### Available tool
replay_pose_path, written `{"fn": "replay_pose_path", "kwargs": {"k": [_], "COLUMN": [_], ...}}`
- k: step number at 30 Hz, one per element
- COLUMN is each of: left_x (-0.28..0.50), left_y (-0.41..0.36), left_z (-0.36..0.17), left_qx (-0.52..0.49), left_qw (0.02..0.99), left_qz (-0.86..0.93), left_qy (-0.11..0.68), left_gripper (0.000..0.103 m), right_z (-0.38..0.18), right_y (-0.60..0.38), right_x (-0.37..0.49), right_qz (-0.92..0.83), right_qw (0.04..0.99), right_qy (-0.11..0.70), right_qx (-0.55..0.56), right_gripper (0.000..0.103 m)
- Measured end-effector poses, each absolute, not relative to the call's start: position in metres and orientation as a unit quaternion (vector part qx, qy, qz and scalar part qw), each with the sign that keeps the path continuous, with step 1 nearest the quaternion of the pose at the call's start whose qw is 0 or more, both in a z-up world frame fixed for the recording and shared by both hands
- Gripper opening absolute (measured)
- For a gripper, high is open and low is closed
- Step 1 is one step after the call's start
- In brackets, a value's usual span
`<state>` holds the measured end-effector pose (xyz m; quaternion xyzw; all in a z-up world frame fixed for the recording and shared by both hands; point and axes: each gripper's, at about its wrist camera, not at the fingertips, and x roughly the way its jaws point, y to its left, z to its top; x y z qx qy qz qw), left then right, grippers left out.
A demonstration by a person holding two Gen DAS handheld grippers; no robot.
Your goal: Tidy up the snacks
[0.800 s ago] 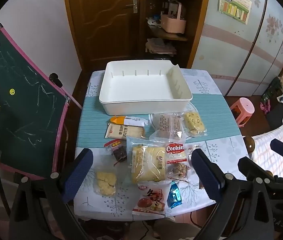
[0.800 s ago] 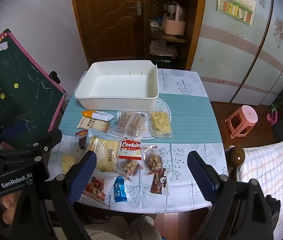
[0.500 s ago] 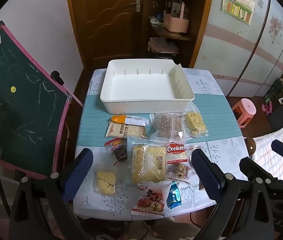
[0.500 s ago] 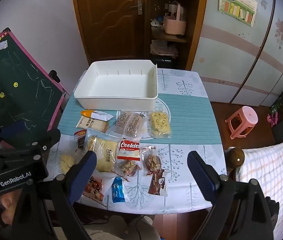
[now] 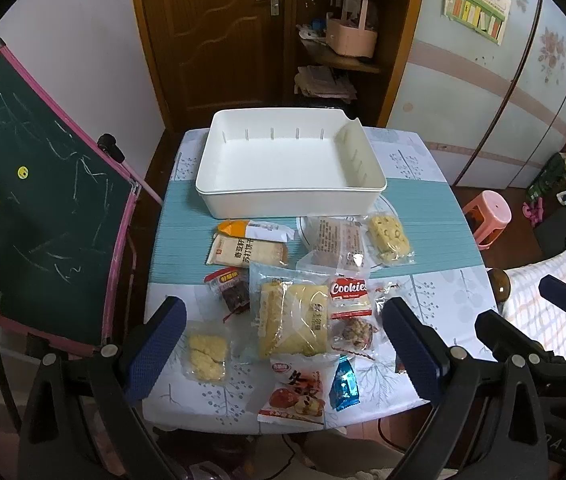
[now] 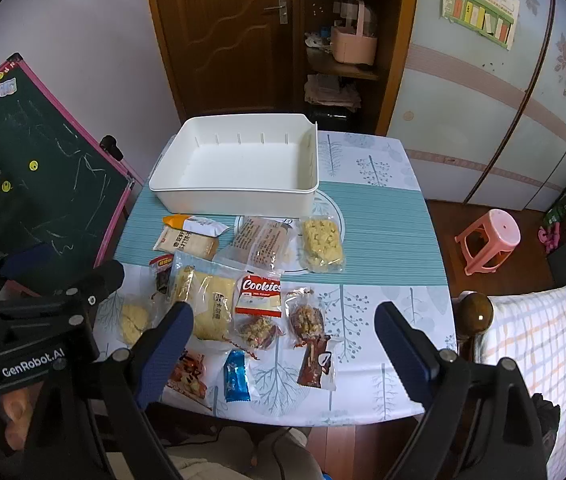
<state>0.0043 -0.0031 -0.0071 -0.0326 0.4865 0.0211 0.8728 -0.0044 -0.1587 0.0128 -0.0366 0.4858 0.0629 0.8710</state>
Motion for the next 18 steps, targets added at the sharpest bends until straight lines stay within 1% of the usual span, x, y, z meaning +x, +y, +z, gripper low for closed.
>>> {"fn": "replay_pose_path", "kwargs": {"k": [18], "left_x": [0.0062], "left_y": [-0.0024], "left_z": [-0.0058], "left_qx": [-0.033], "left_qw": [0.873], "left_qz": [0.021], "left_qy": [0.487], "left_gripper": [0.098], "right_z": [0.0124], "right_y": [-0.1581], "right_x": [-0.0034], "right_qz": [0.066], "right_qw": [0.870], "right_qy": [0.488], "right_qx": [-0.037], "right_gripper": [0.093]}}
